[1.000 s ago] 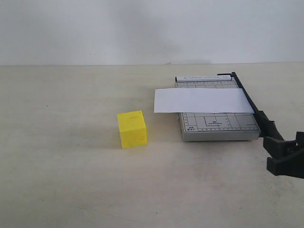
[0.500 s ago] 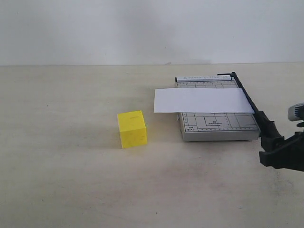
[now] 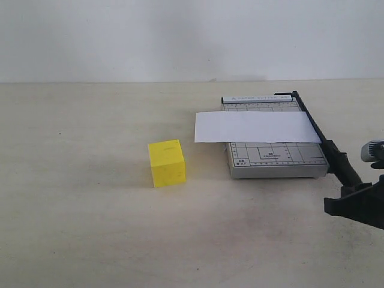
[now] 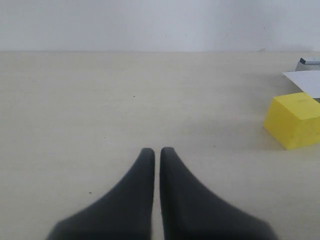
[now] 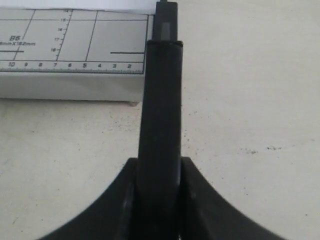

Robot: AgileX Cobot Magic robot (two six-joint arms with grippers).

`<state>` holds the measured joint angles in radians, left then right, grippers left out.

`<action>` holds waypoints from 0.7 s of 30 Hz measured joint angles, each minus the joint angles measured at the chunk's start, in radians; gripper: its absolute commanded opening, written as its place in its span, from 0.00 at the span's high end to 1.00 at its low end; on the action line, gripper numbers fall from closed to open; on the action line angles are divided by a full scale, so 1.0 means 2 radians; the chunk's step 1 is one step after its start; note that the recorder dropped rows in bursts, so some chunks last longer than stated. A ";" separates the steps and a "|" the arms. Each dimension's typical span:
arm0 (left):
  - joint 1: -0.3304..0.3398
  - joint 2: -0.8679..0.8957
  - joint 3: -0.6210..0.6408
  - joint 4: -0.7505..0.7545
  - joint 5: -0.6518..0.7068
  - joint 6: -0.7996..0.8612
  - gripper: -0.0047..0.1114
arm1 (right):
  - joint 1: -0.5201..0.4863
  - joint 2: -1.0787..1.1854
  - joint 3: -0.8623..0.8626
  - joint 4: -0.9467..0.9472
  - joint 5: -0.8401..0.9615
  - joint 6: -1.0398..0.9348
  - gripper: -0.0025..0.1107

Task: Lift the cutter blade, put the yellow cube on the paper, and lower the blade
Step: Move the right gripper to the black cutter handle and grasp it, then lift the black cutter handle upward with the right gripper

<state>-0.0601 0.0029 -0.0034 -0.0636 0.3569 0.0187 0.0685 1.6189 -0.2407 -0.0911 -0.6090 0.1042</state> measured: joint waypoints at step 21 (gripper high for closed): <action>0.000 0.000 0.000 0.000 0.000 0.000 0.92 | 0.000 -0.112 -0.025 0.018 -0.129 0.001 0.98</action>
<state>-0.0601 0.0029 -0.0034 -0.0636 0.3569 0.0187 0.0685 1.3953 -0.2908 -0.0544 -0.8661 0.1058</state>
